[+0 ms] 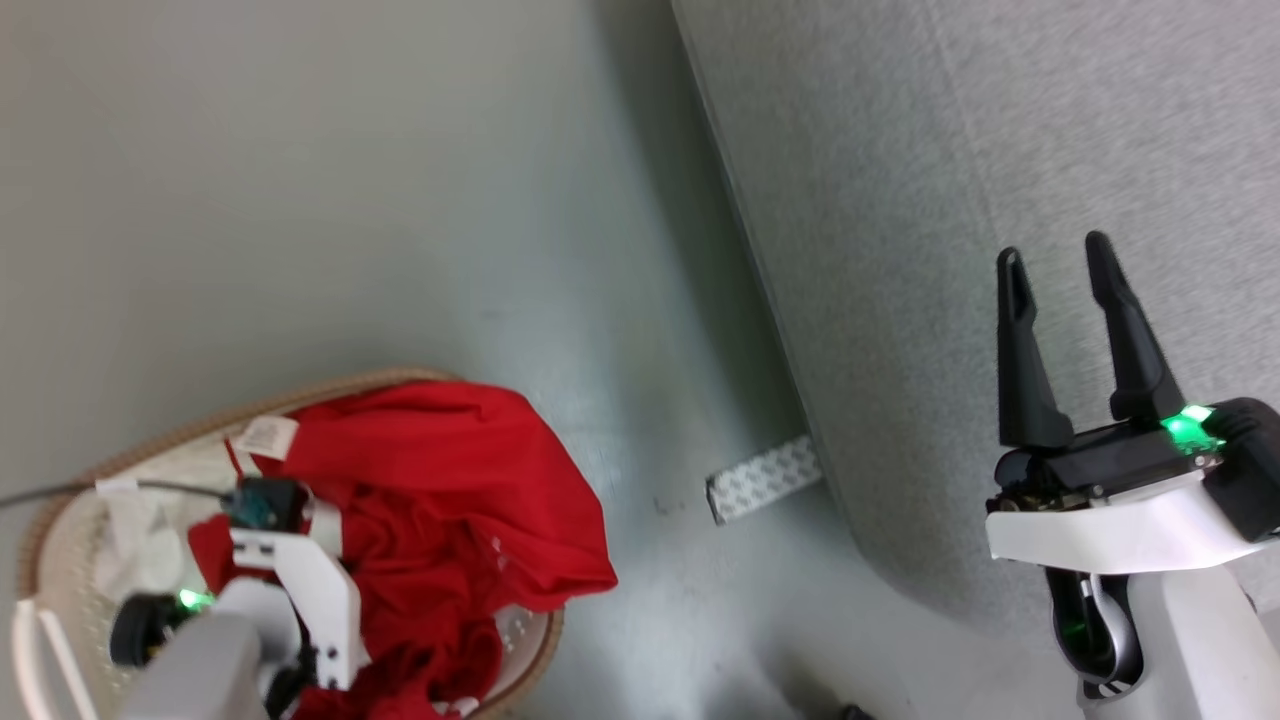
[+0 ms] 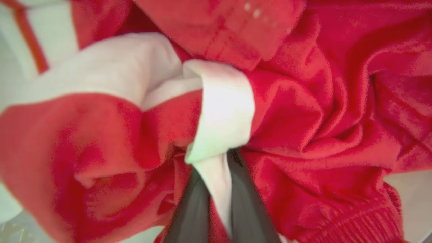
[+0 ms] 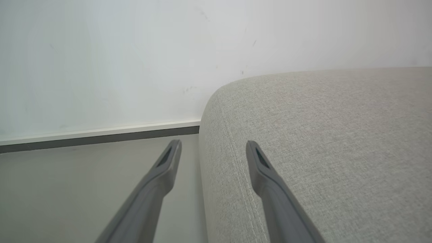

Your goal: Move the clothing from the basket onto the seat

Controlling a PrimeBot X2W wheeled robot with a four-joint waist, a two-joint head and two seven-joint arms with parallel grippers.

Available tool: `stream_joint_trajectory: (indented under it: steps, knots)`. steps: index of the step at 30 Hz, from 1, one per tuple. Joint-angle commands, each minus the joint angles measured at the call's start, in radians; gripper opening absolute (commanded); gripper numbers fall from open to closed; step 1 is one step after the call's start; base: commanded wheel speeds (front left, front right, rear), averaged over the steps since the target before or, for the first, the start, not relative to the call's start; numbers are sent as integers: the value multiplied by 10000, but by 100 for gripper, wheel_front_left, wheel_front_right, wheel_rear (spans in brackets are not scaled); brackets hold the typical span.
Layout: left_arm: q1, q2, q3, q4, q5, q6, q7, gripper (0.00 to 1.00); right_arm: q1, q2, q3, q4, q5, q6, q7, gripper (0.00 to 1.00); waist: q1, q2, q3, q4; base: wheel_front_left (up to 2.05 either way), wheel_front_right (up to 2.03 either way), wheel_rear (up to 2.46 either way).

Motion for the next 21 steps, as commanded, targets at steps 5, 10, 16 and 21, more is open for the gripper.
stream_joint_trajectory:
  steps: [5, 10, 16, 21]
  knots:
    - [793, -444, -180, 65, -583, 22, -544, 0, 265, -2, -15, 314, -190, -21, -33, 100, -1, 0, -1844, 523, 0, 0, 0]
    - [1138, -667, -406, 14, -742, 22, -1140, 0, 468, -2, -10, 520, -360, -21, -33, 100, -1, 0, -2821, 990, 0, 0, 0]
    - [1677, -1014, -672, -77, -1047, 22, -1865, 0, 921, -4, -20, 877, -611, -21, -33, 100, -1, 0, -4181, 1922, 0, 0, 0]
    - [2146, -1143, -790, -434, -1263, 22, -2765, 0, 1317, -10, -89, 1119, -840, -21, -33, 100, -1, 0, -5115, 2627, 0, 0, 0]
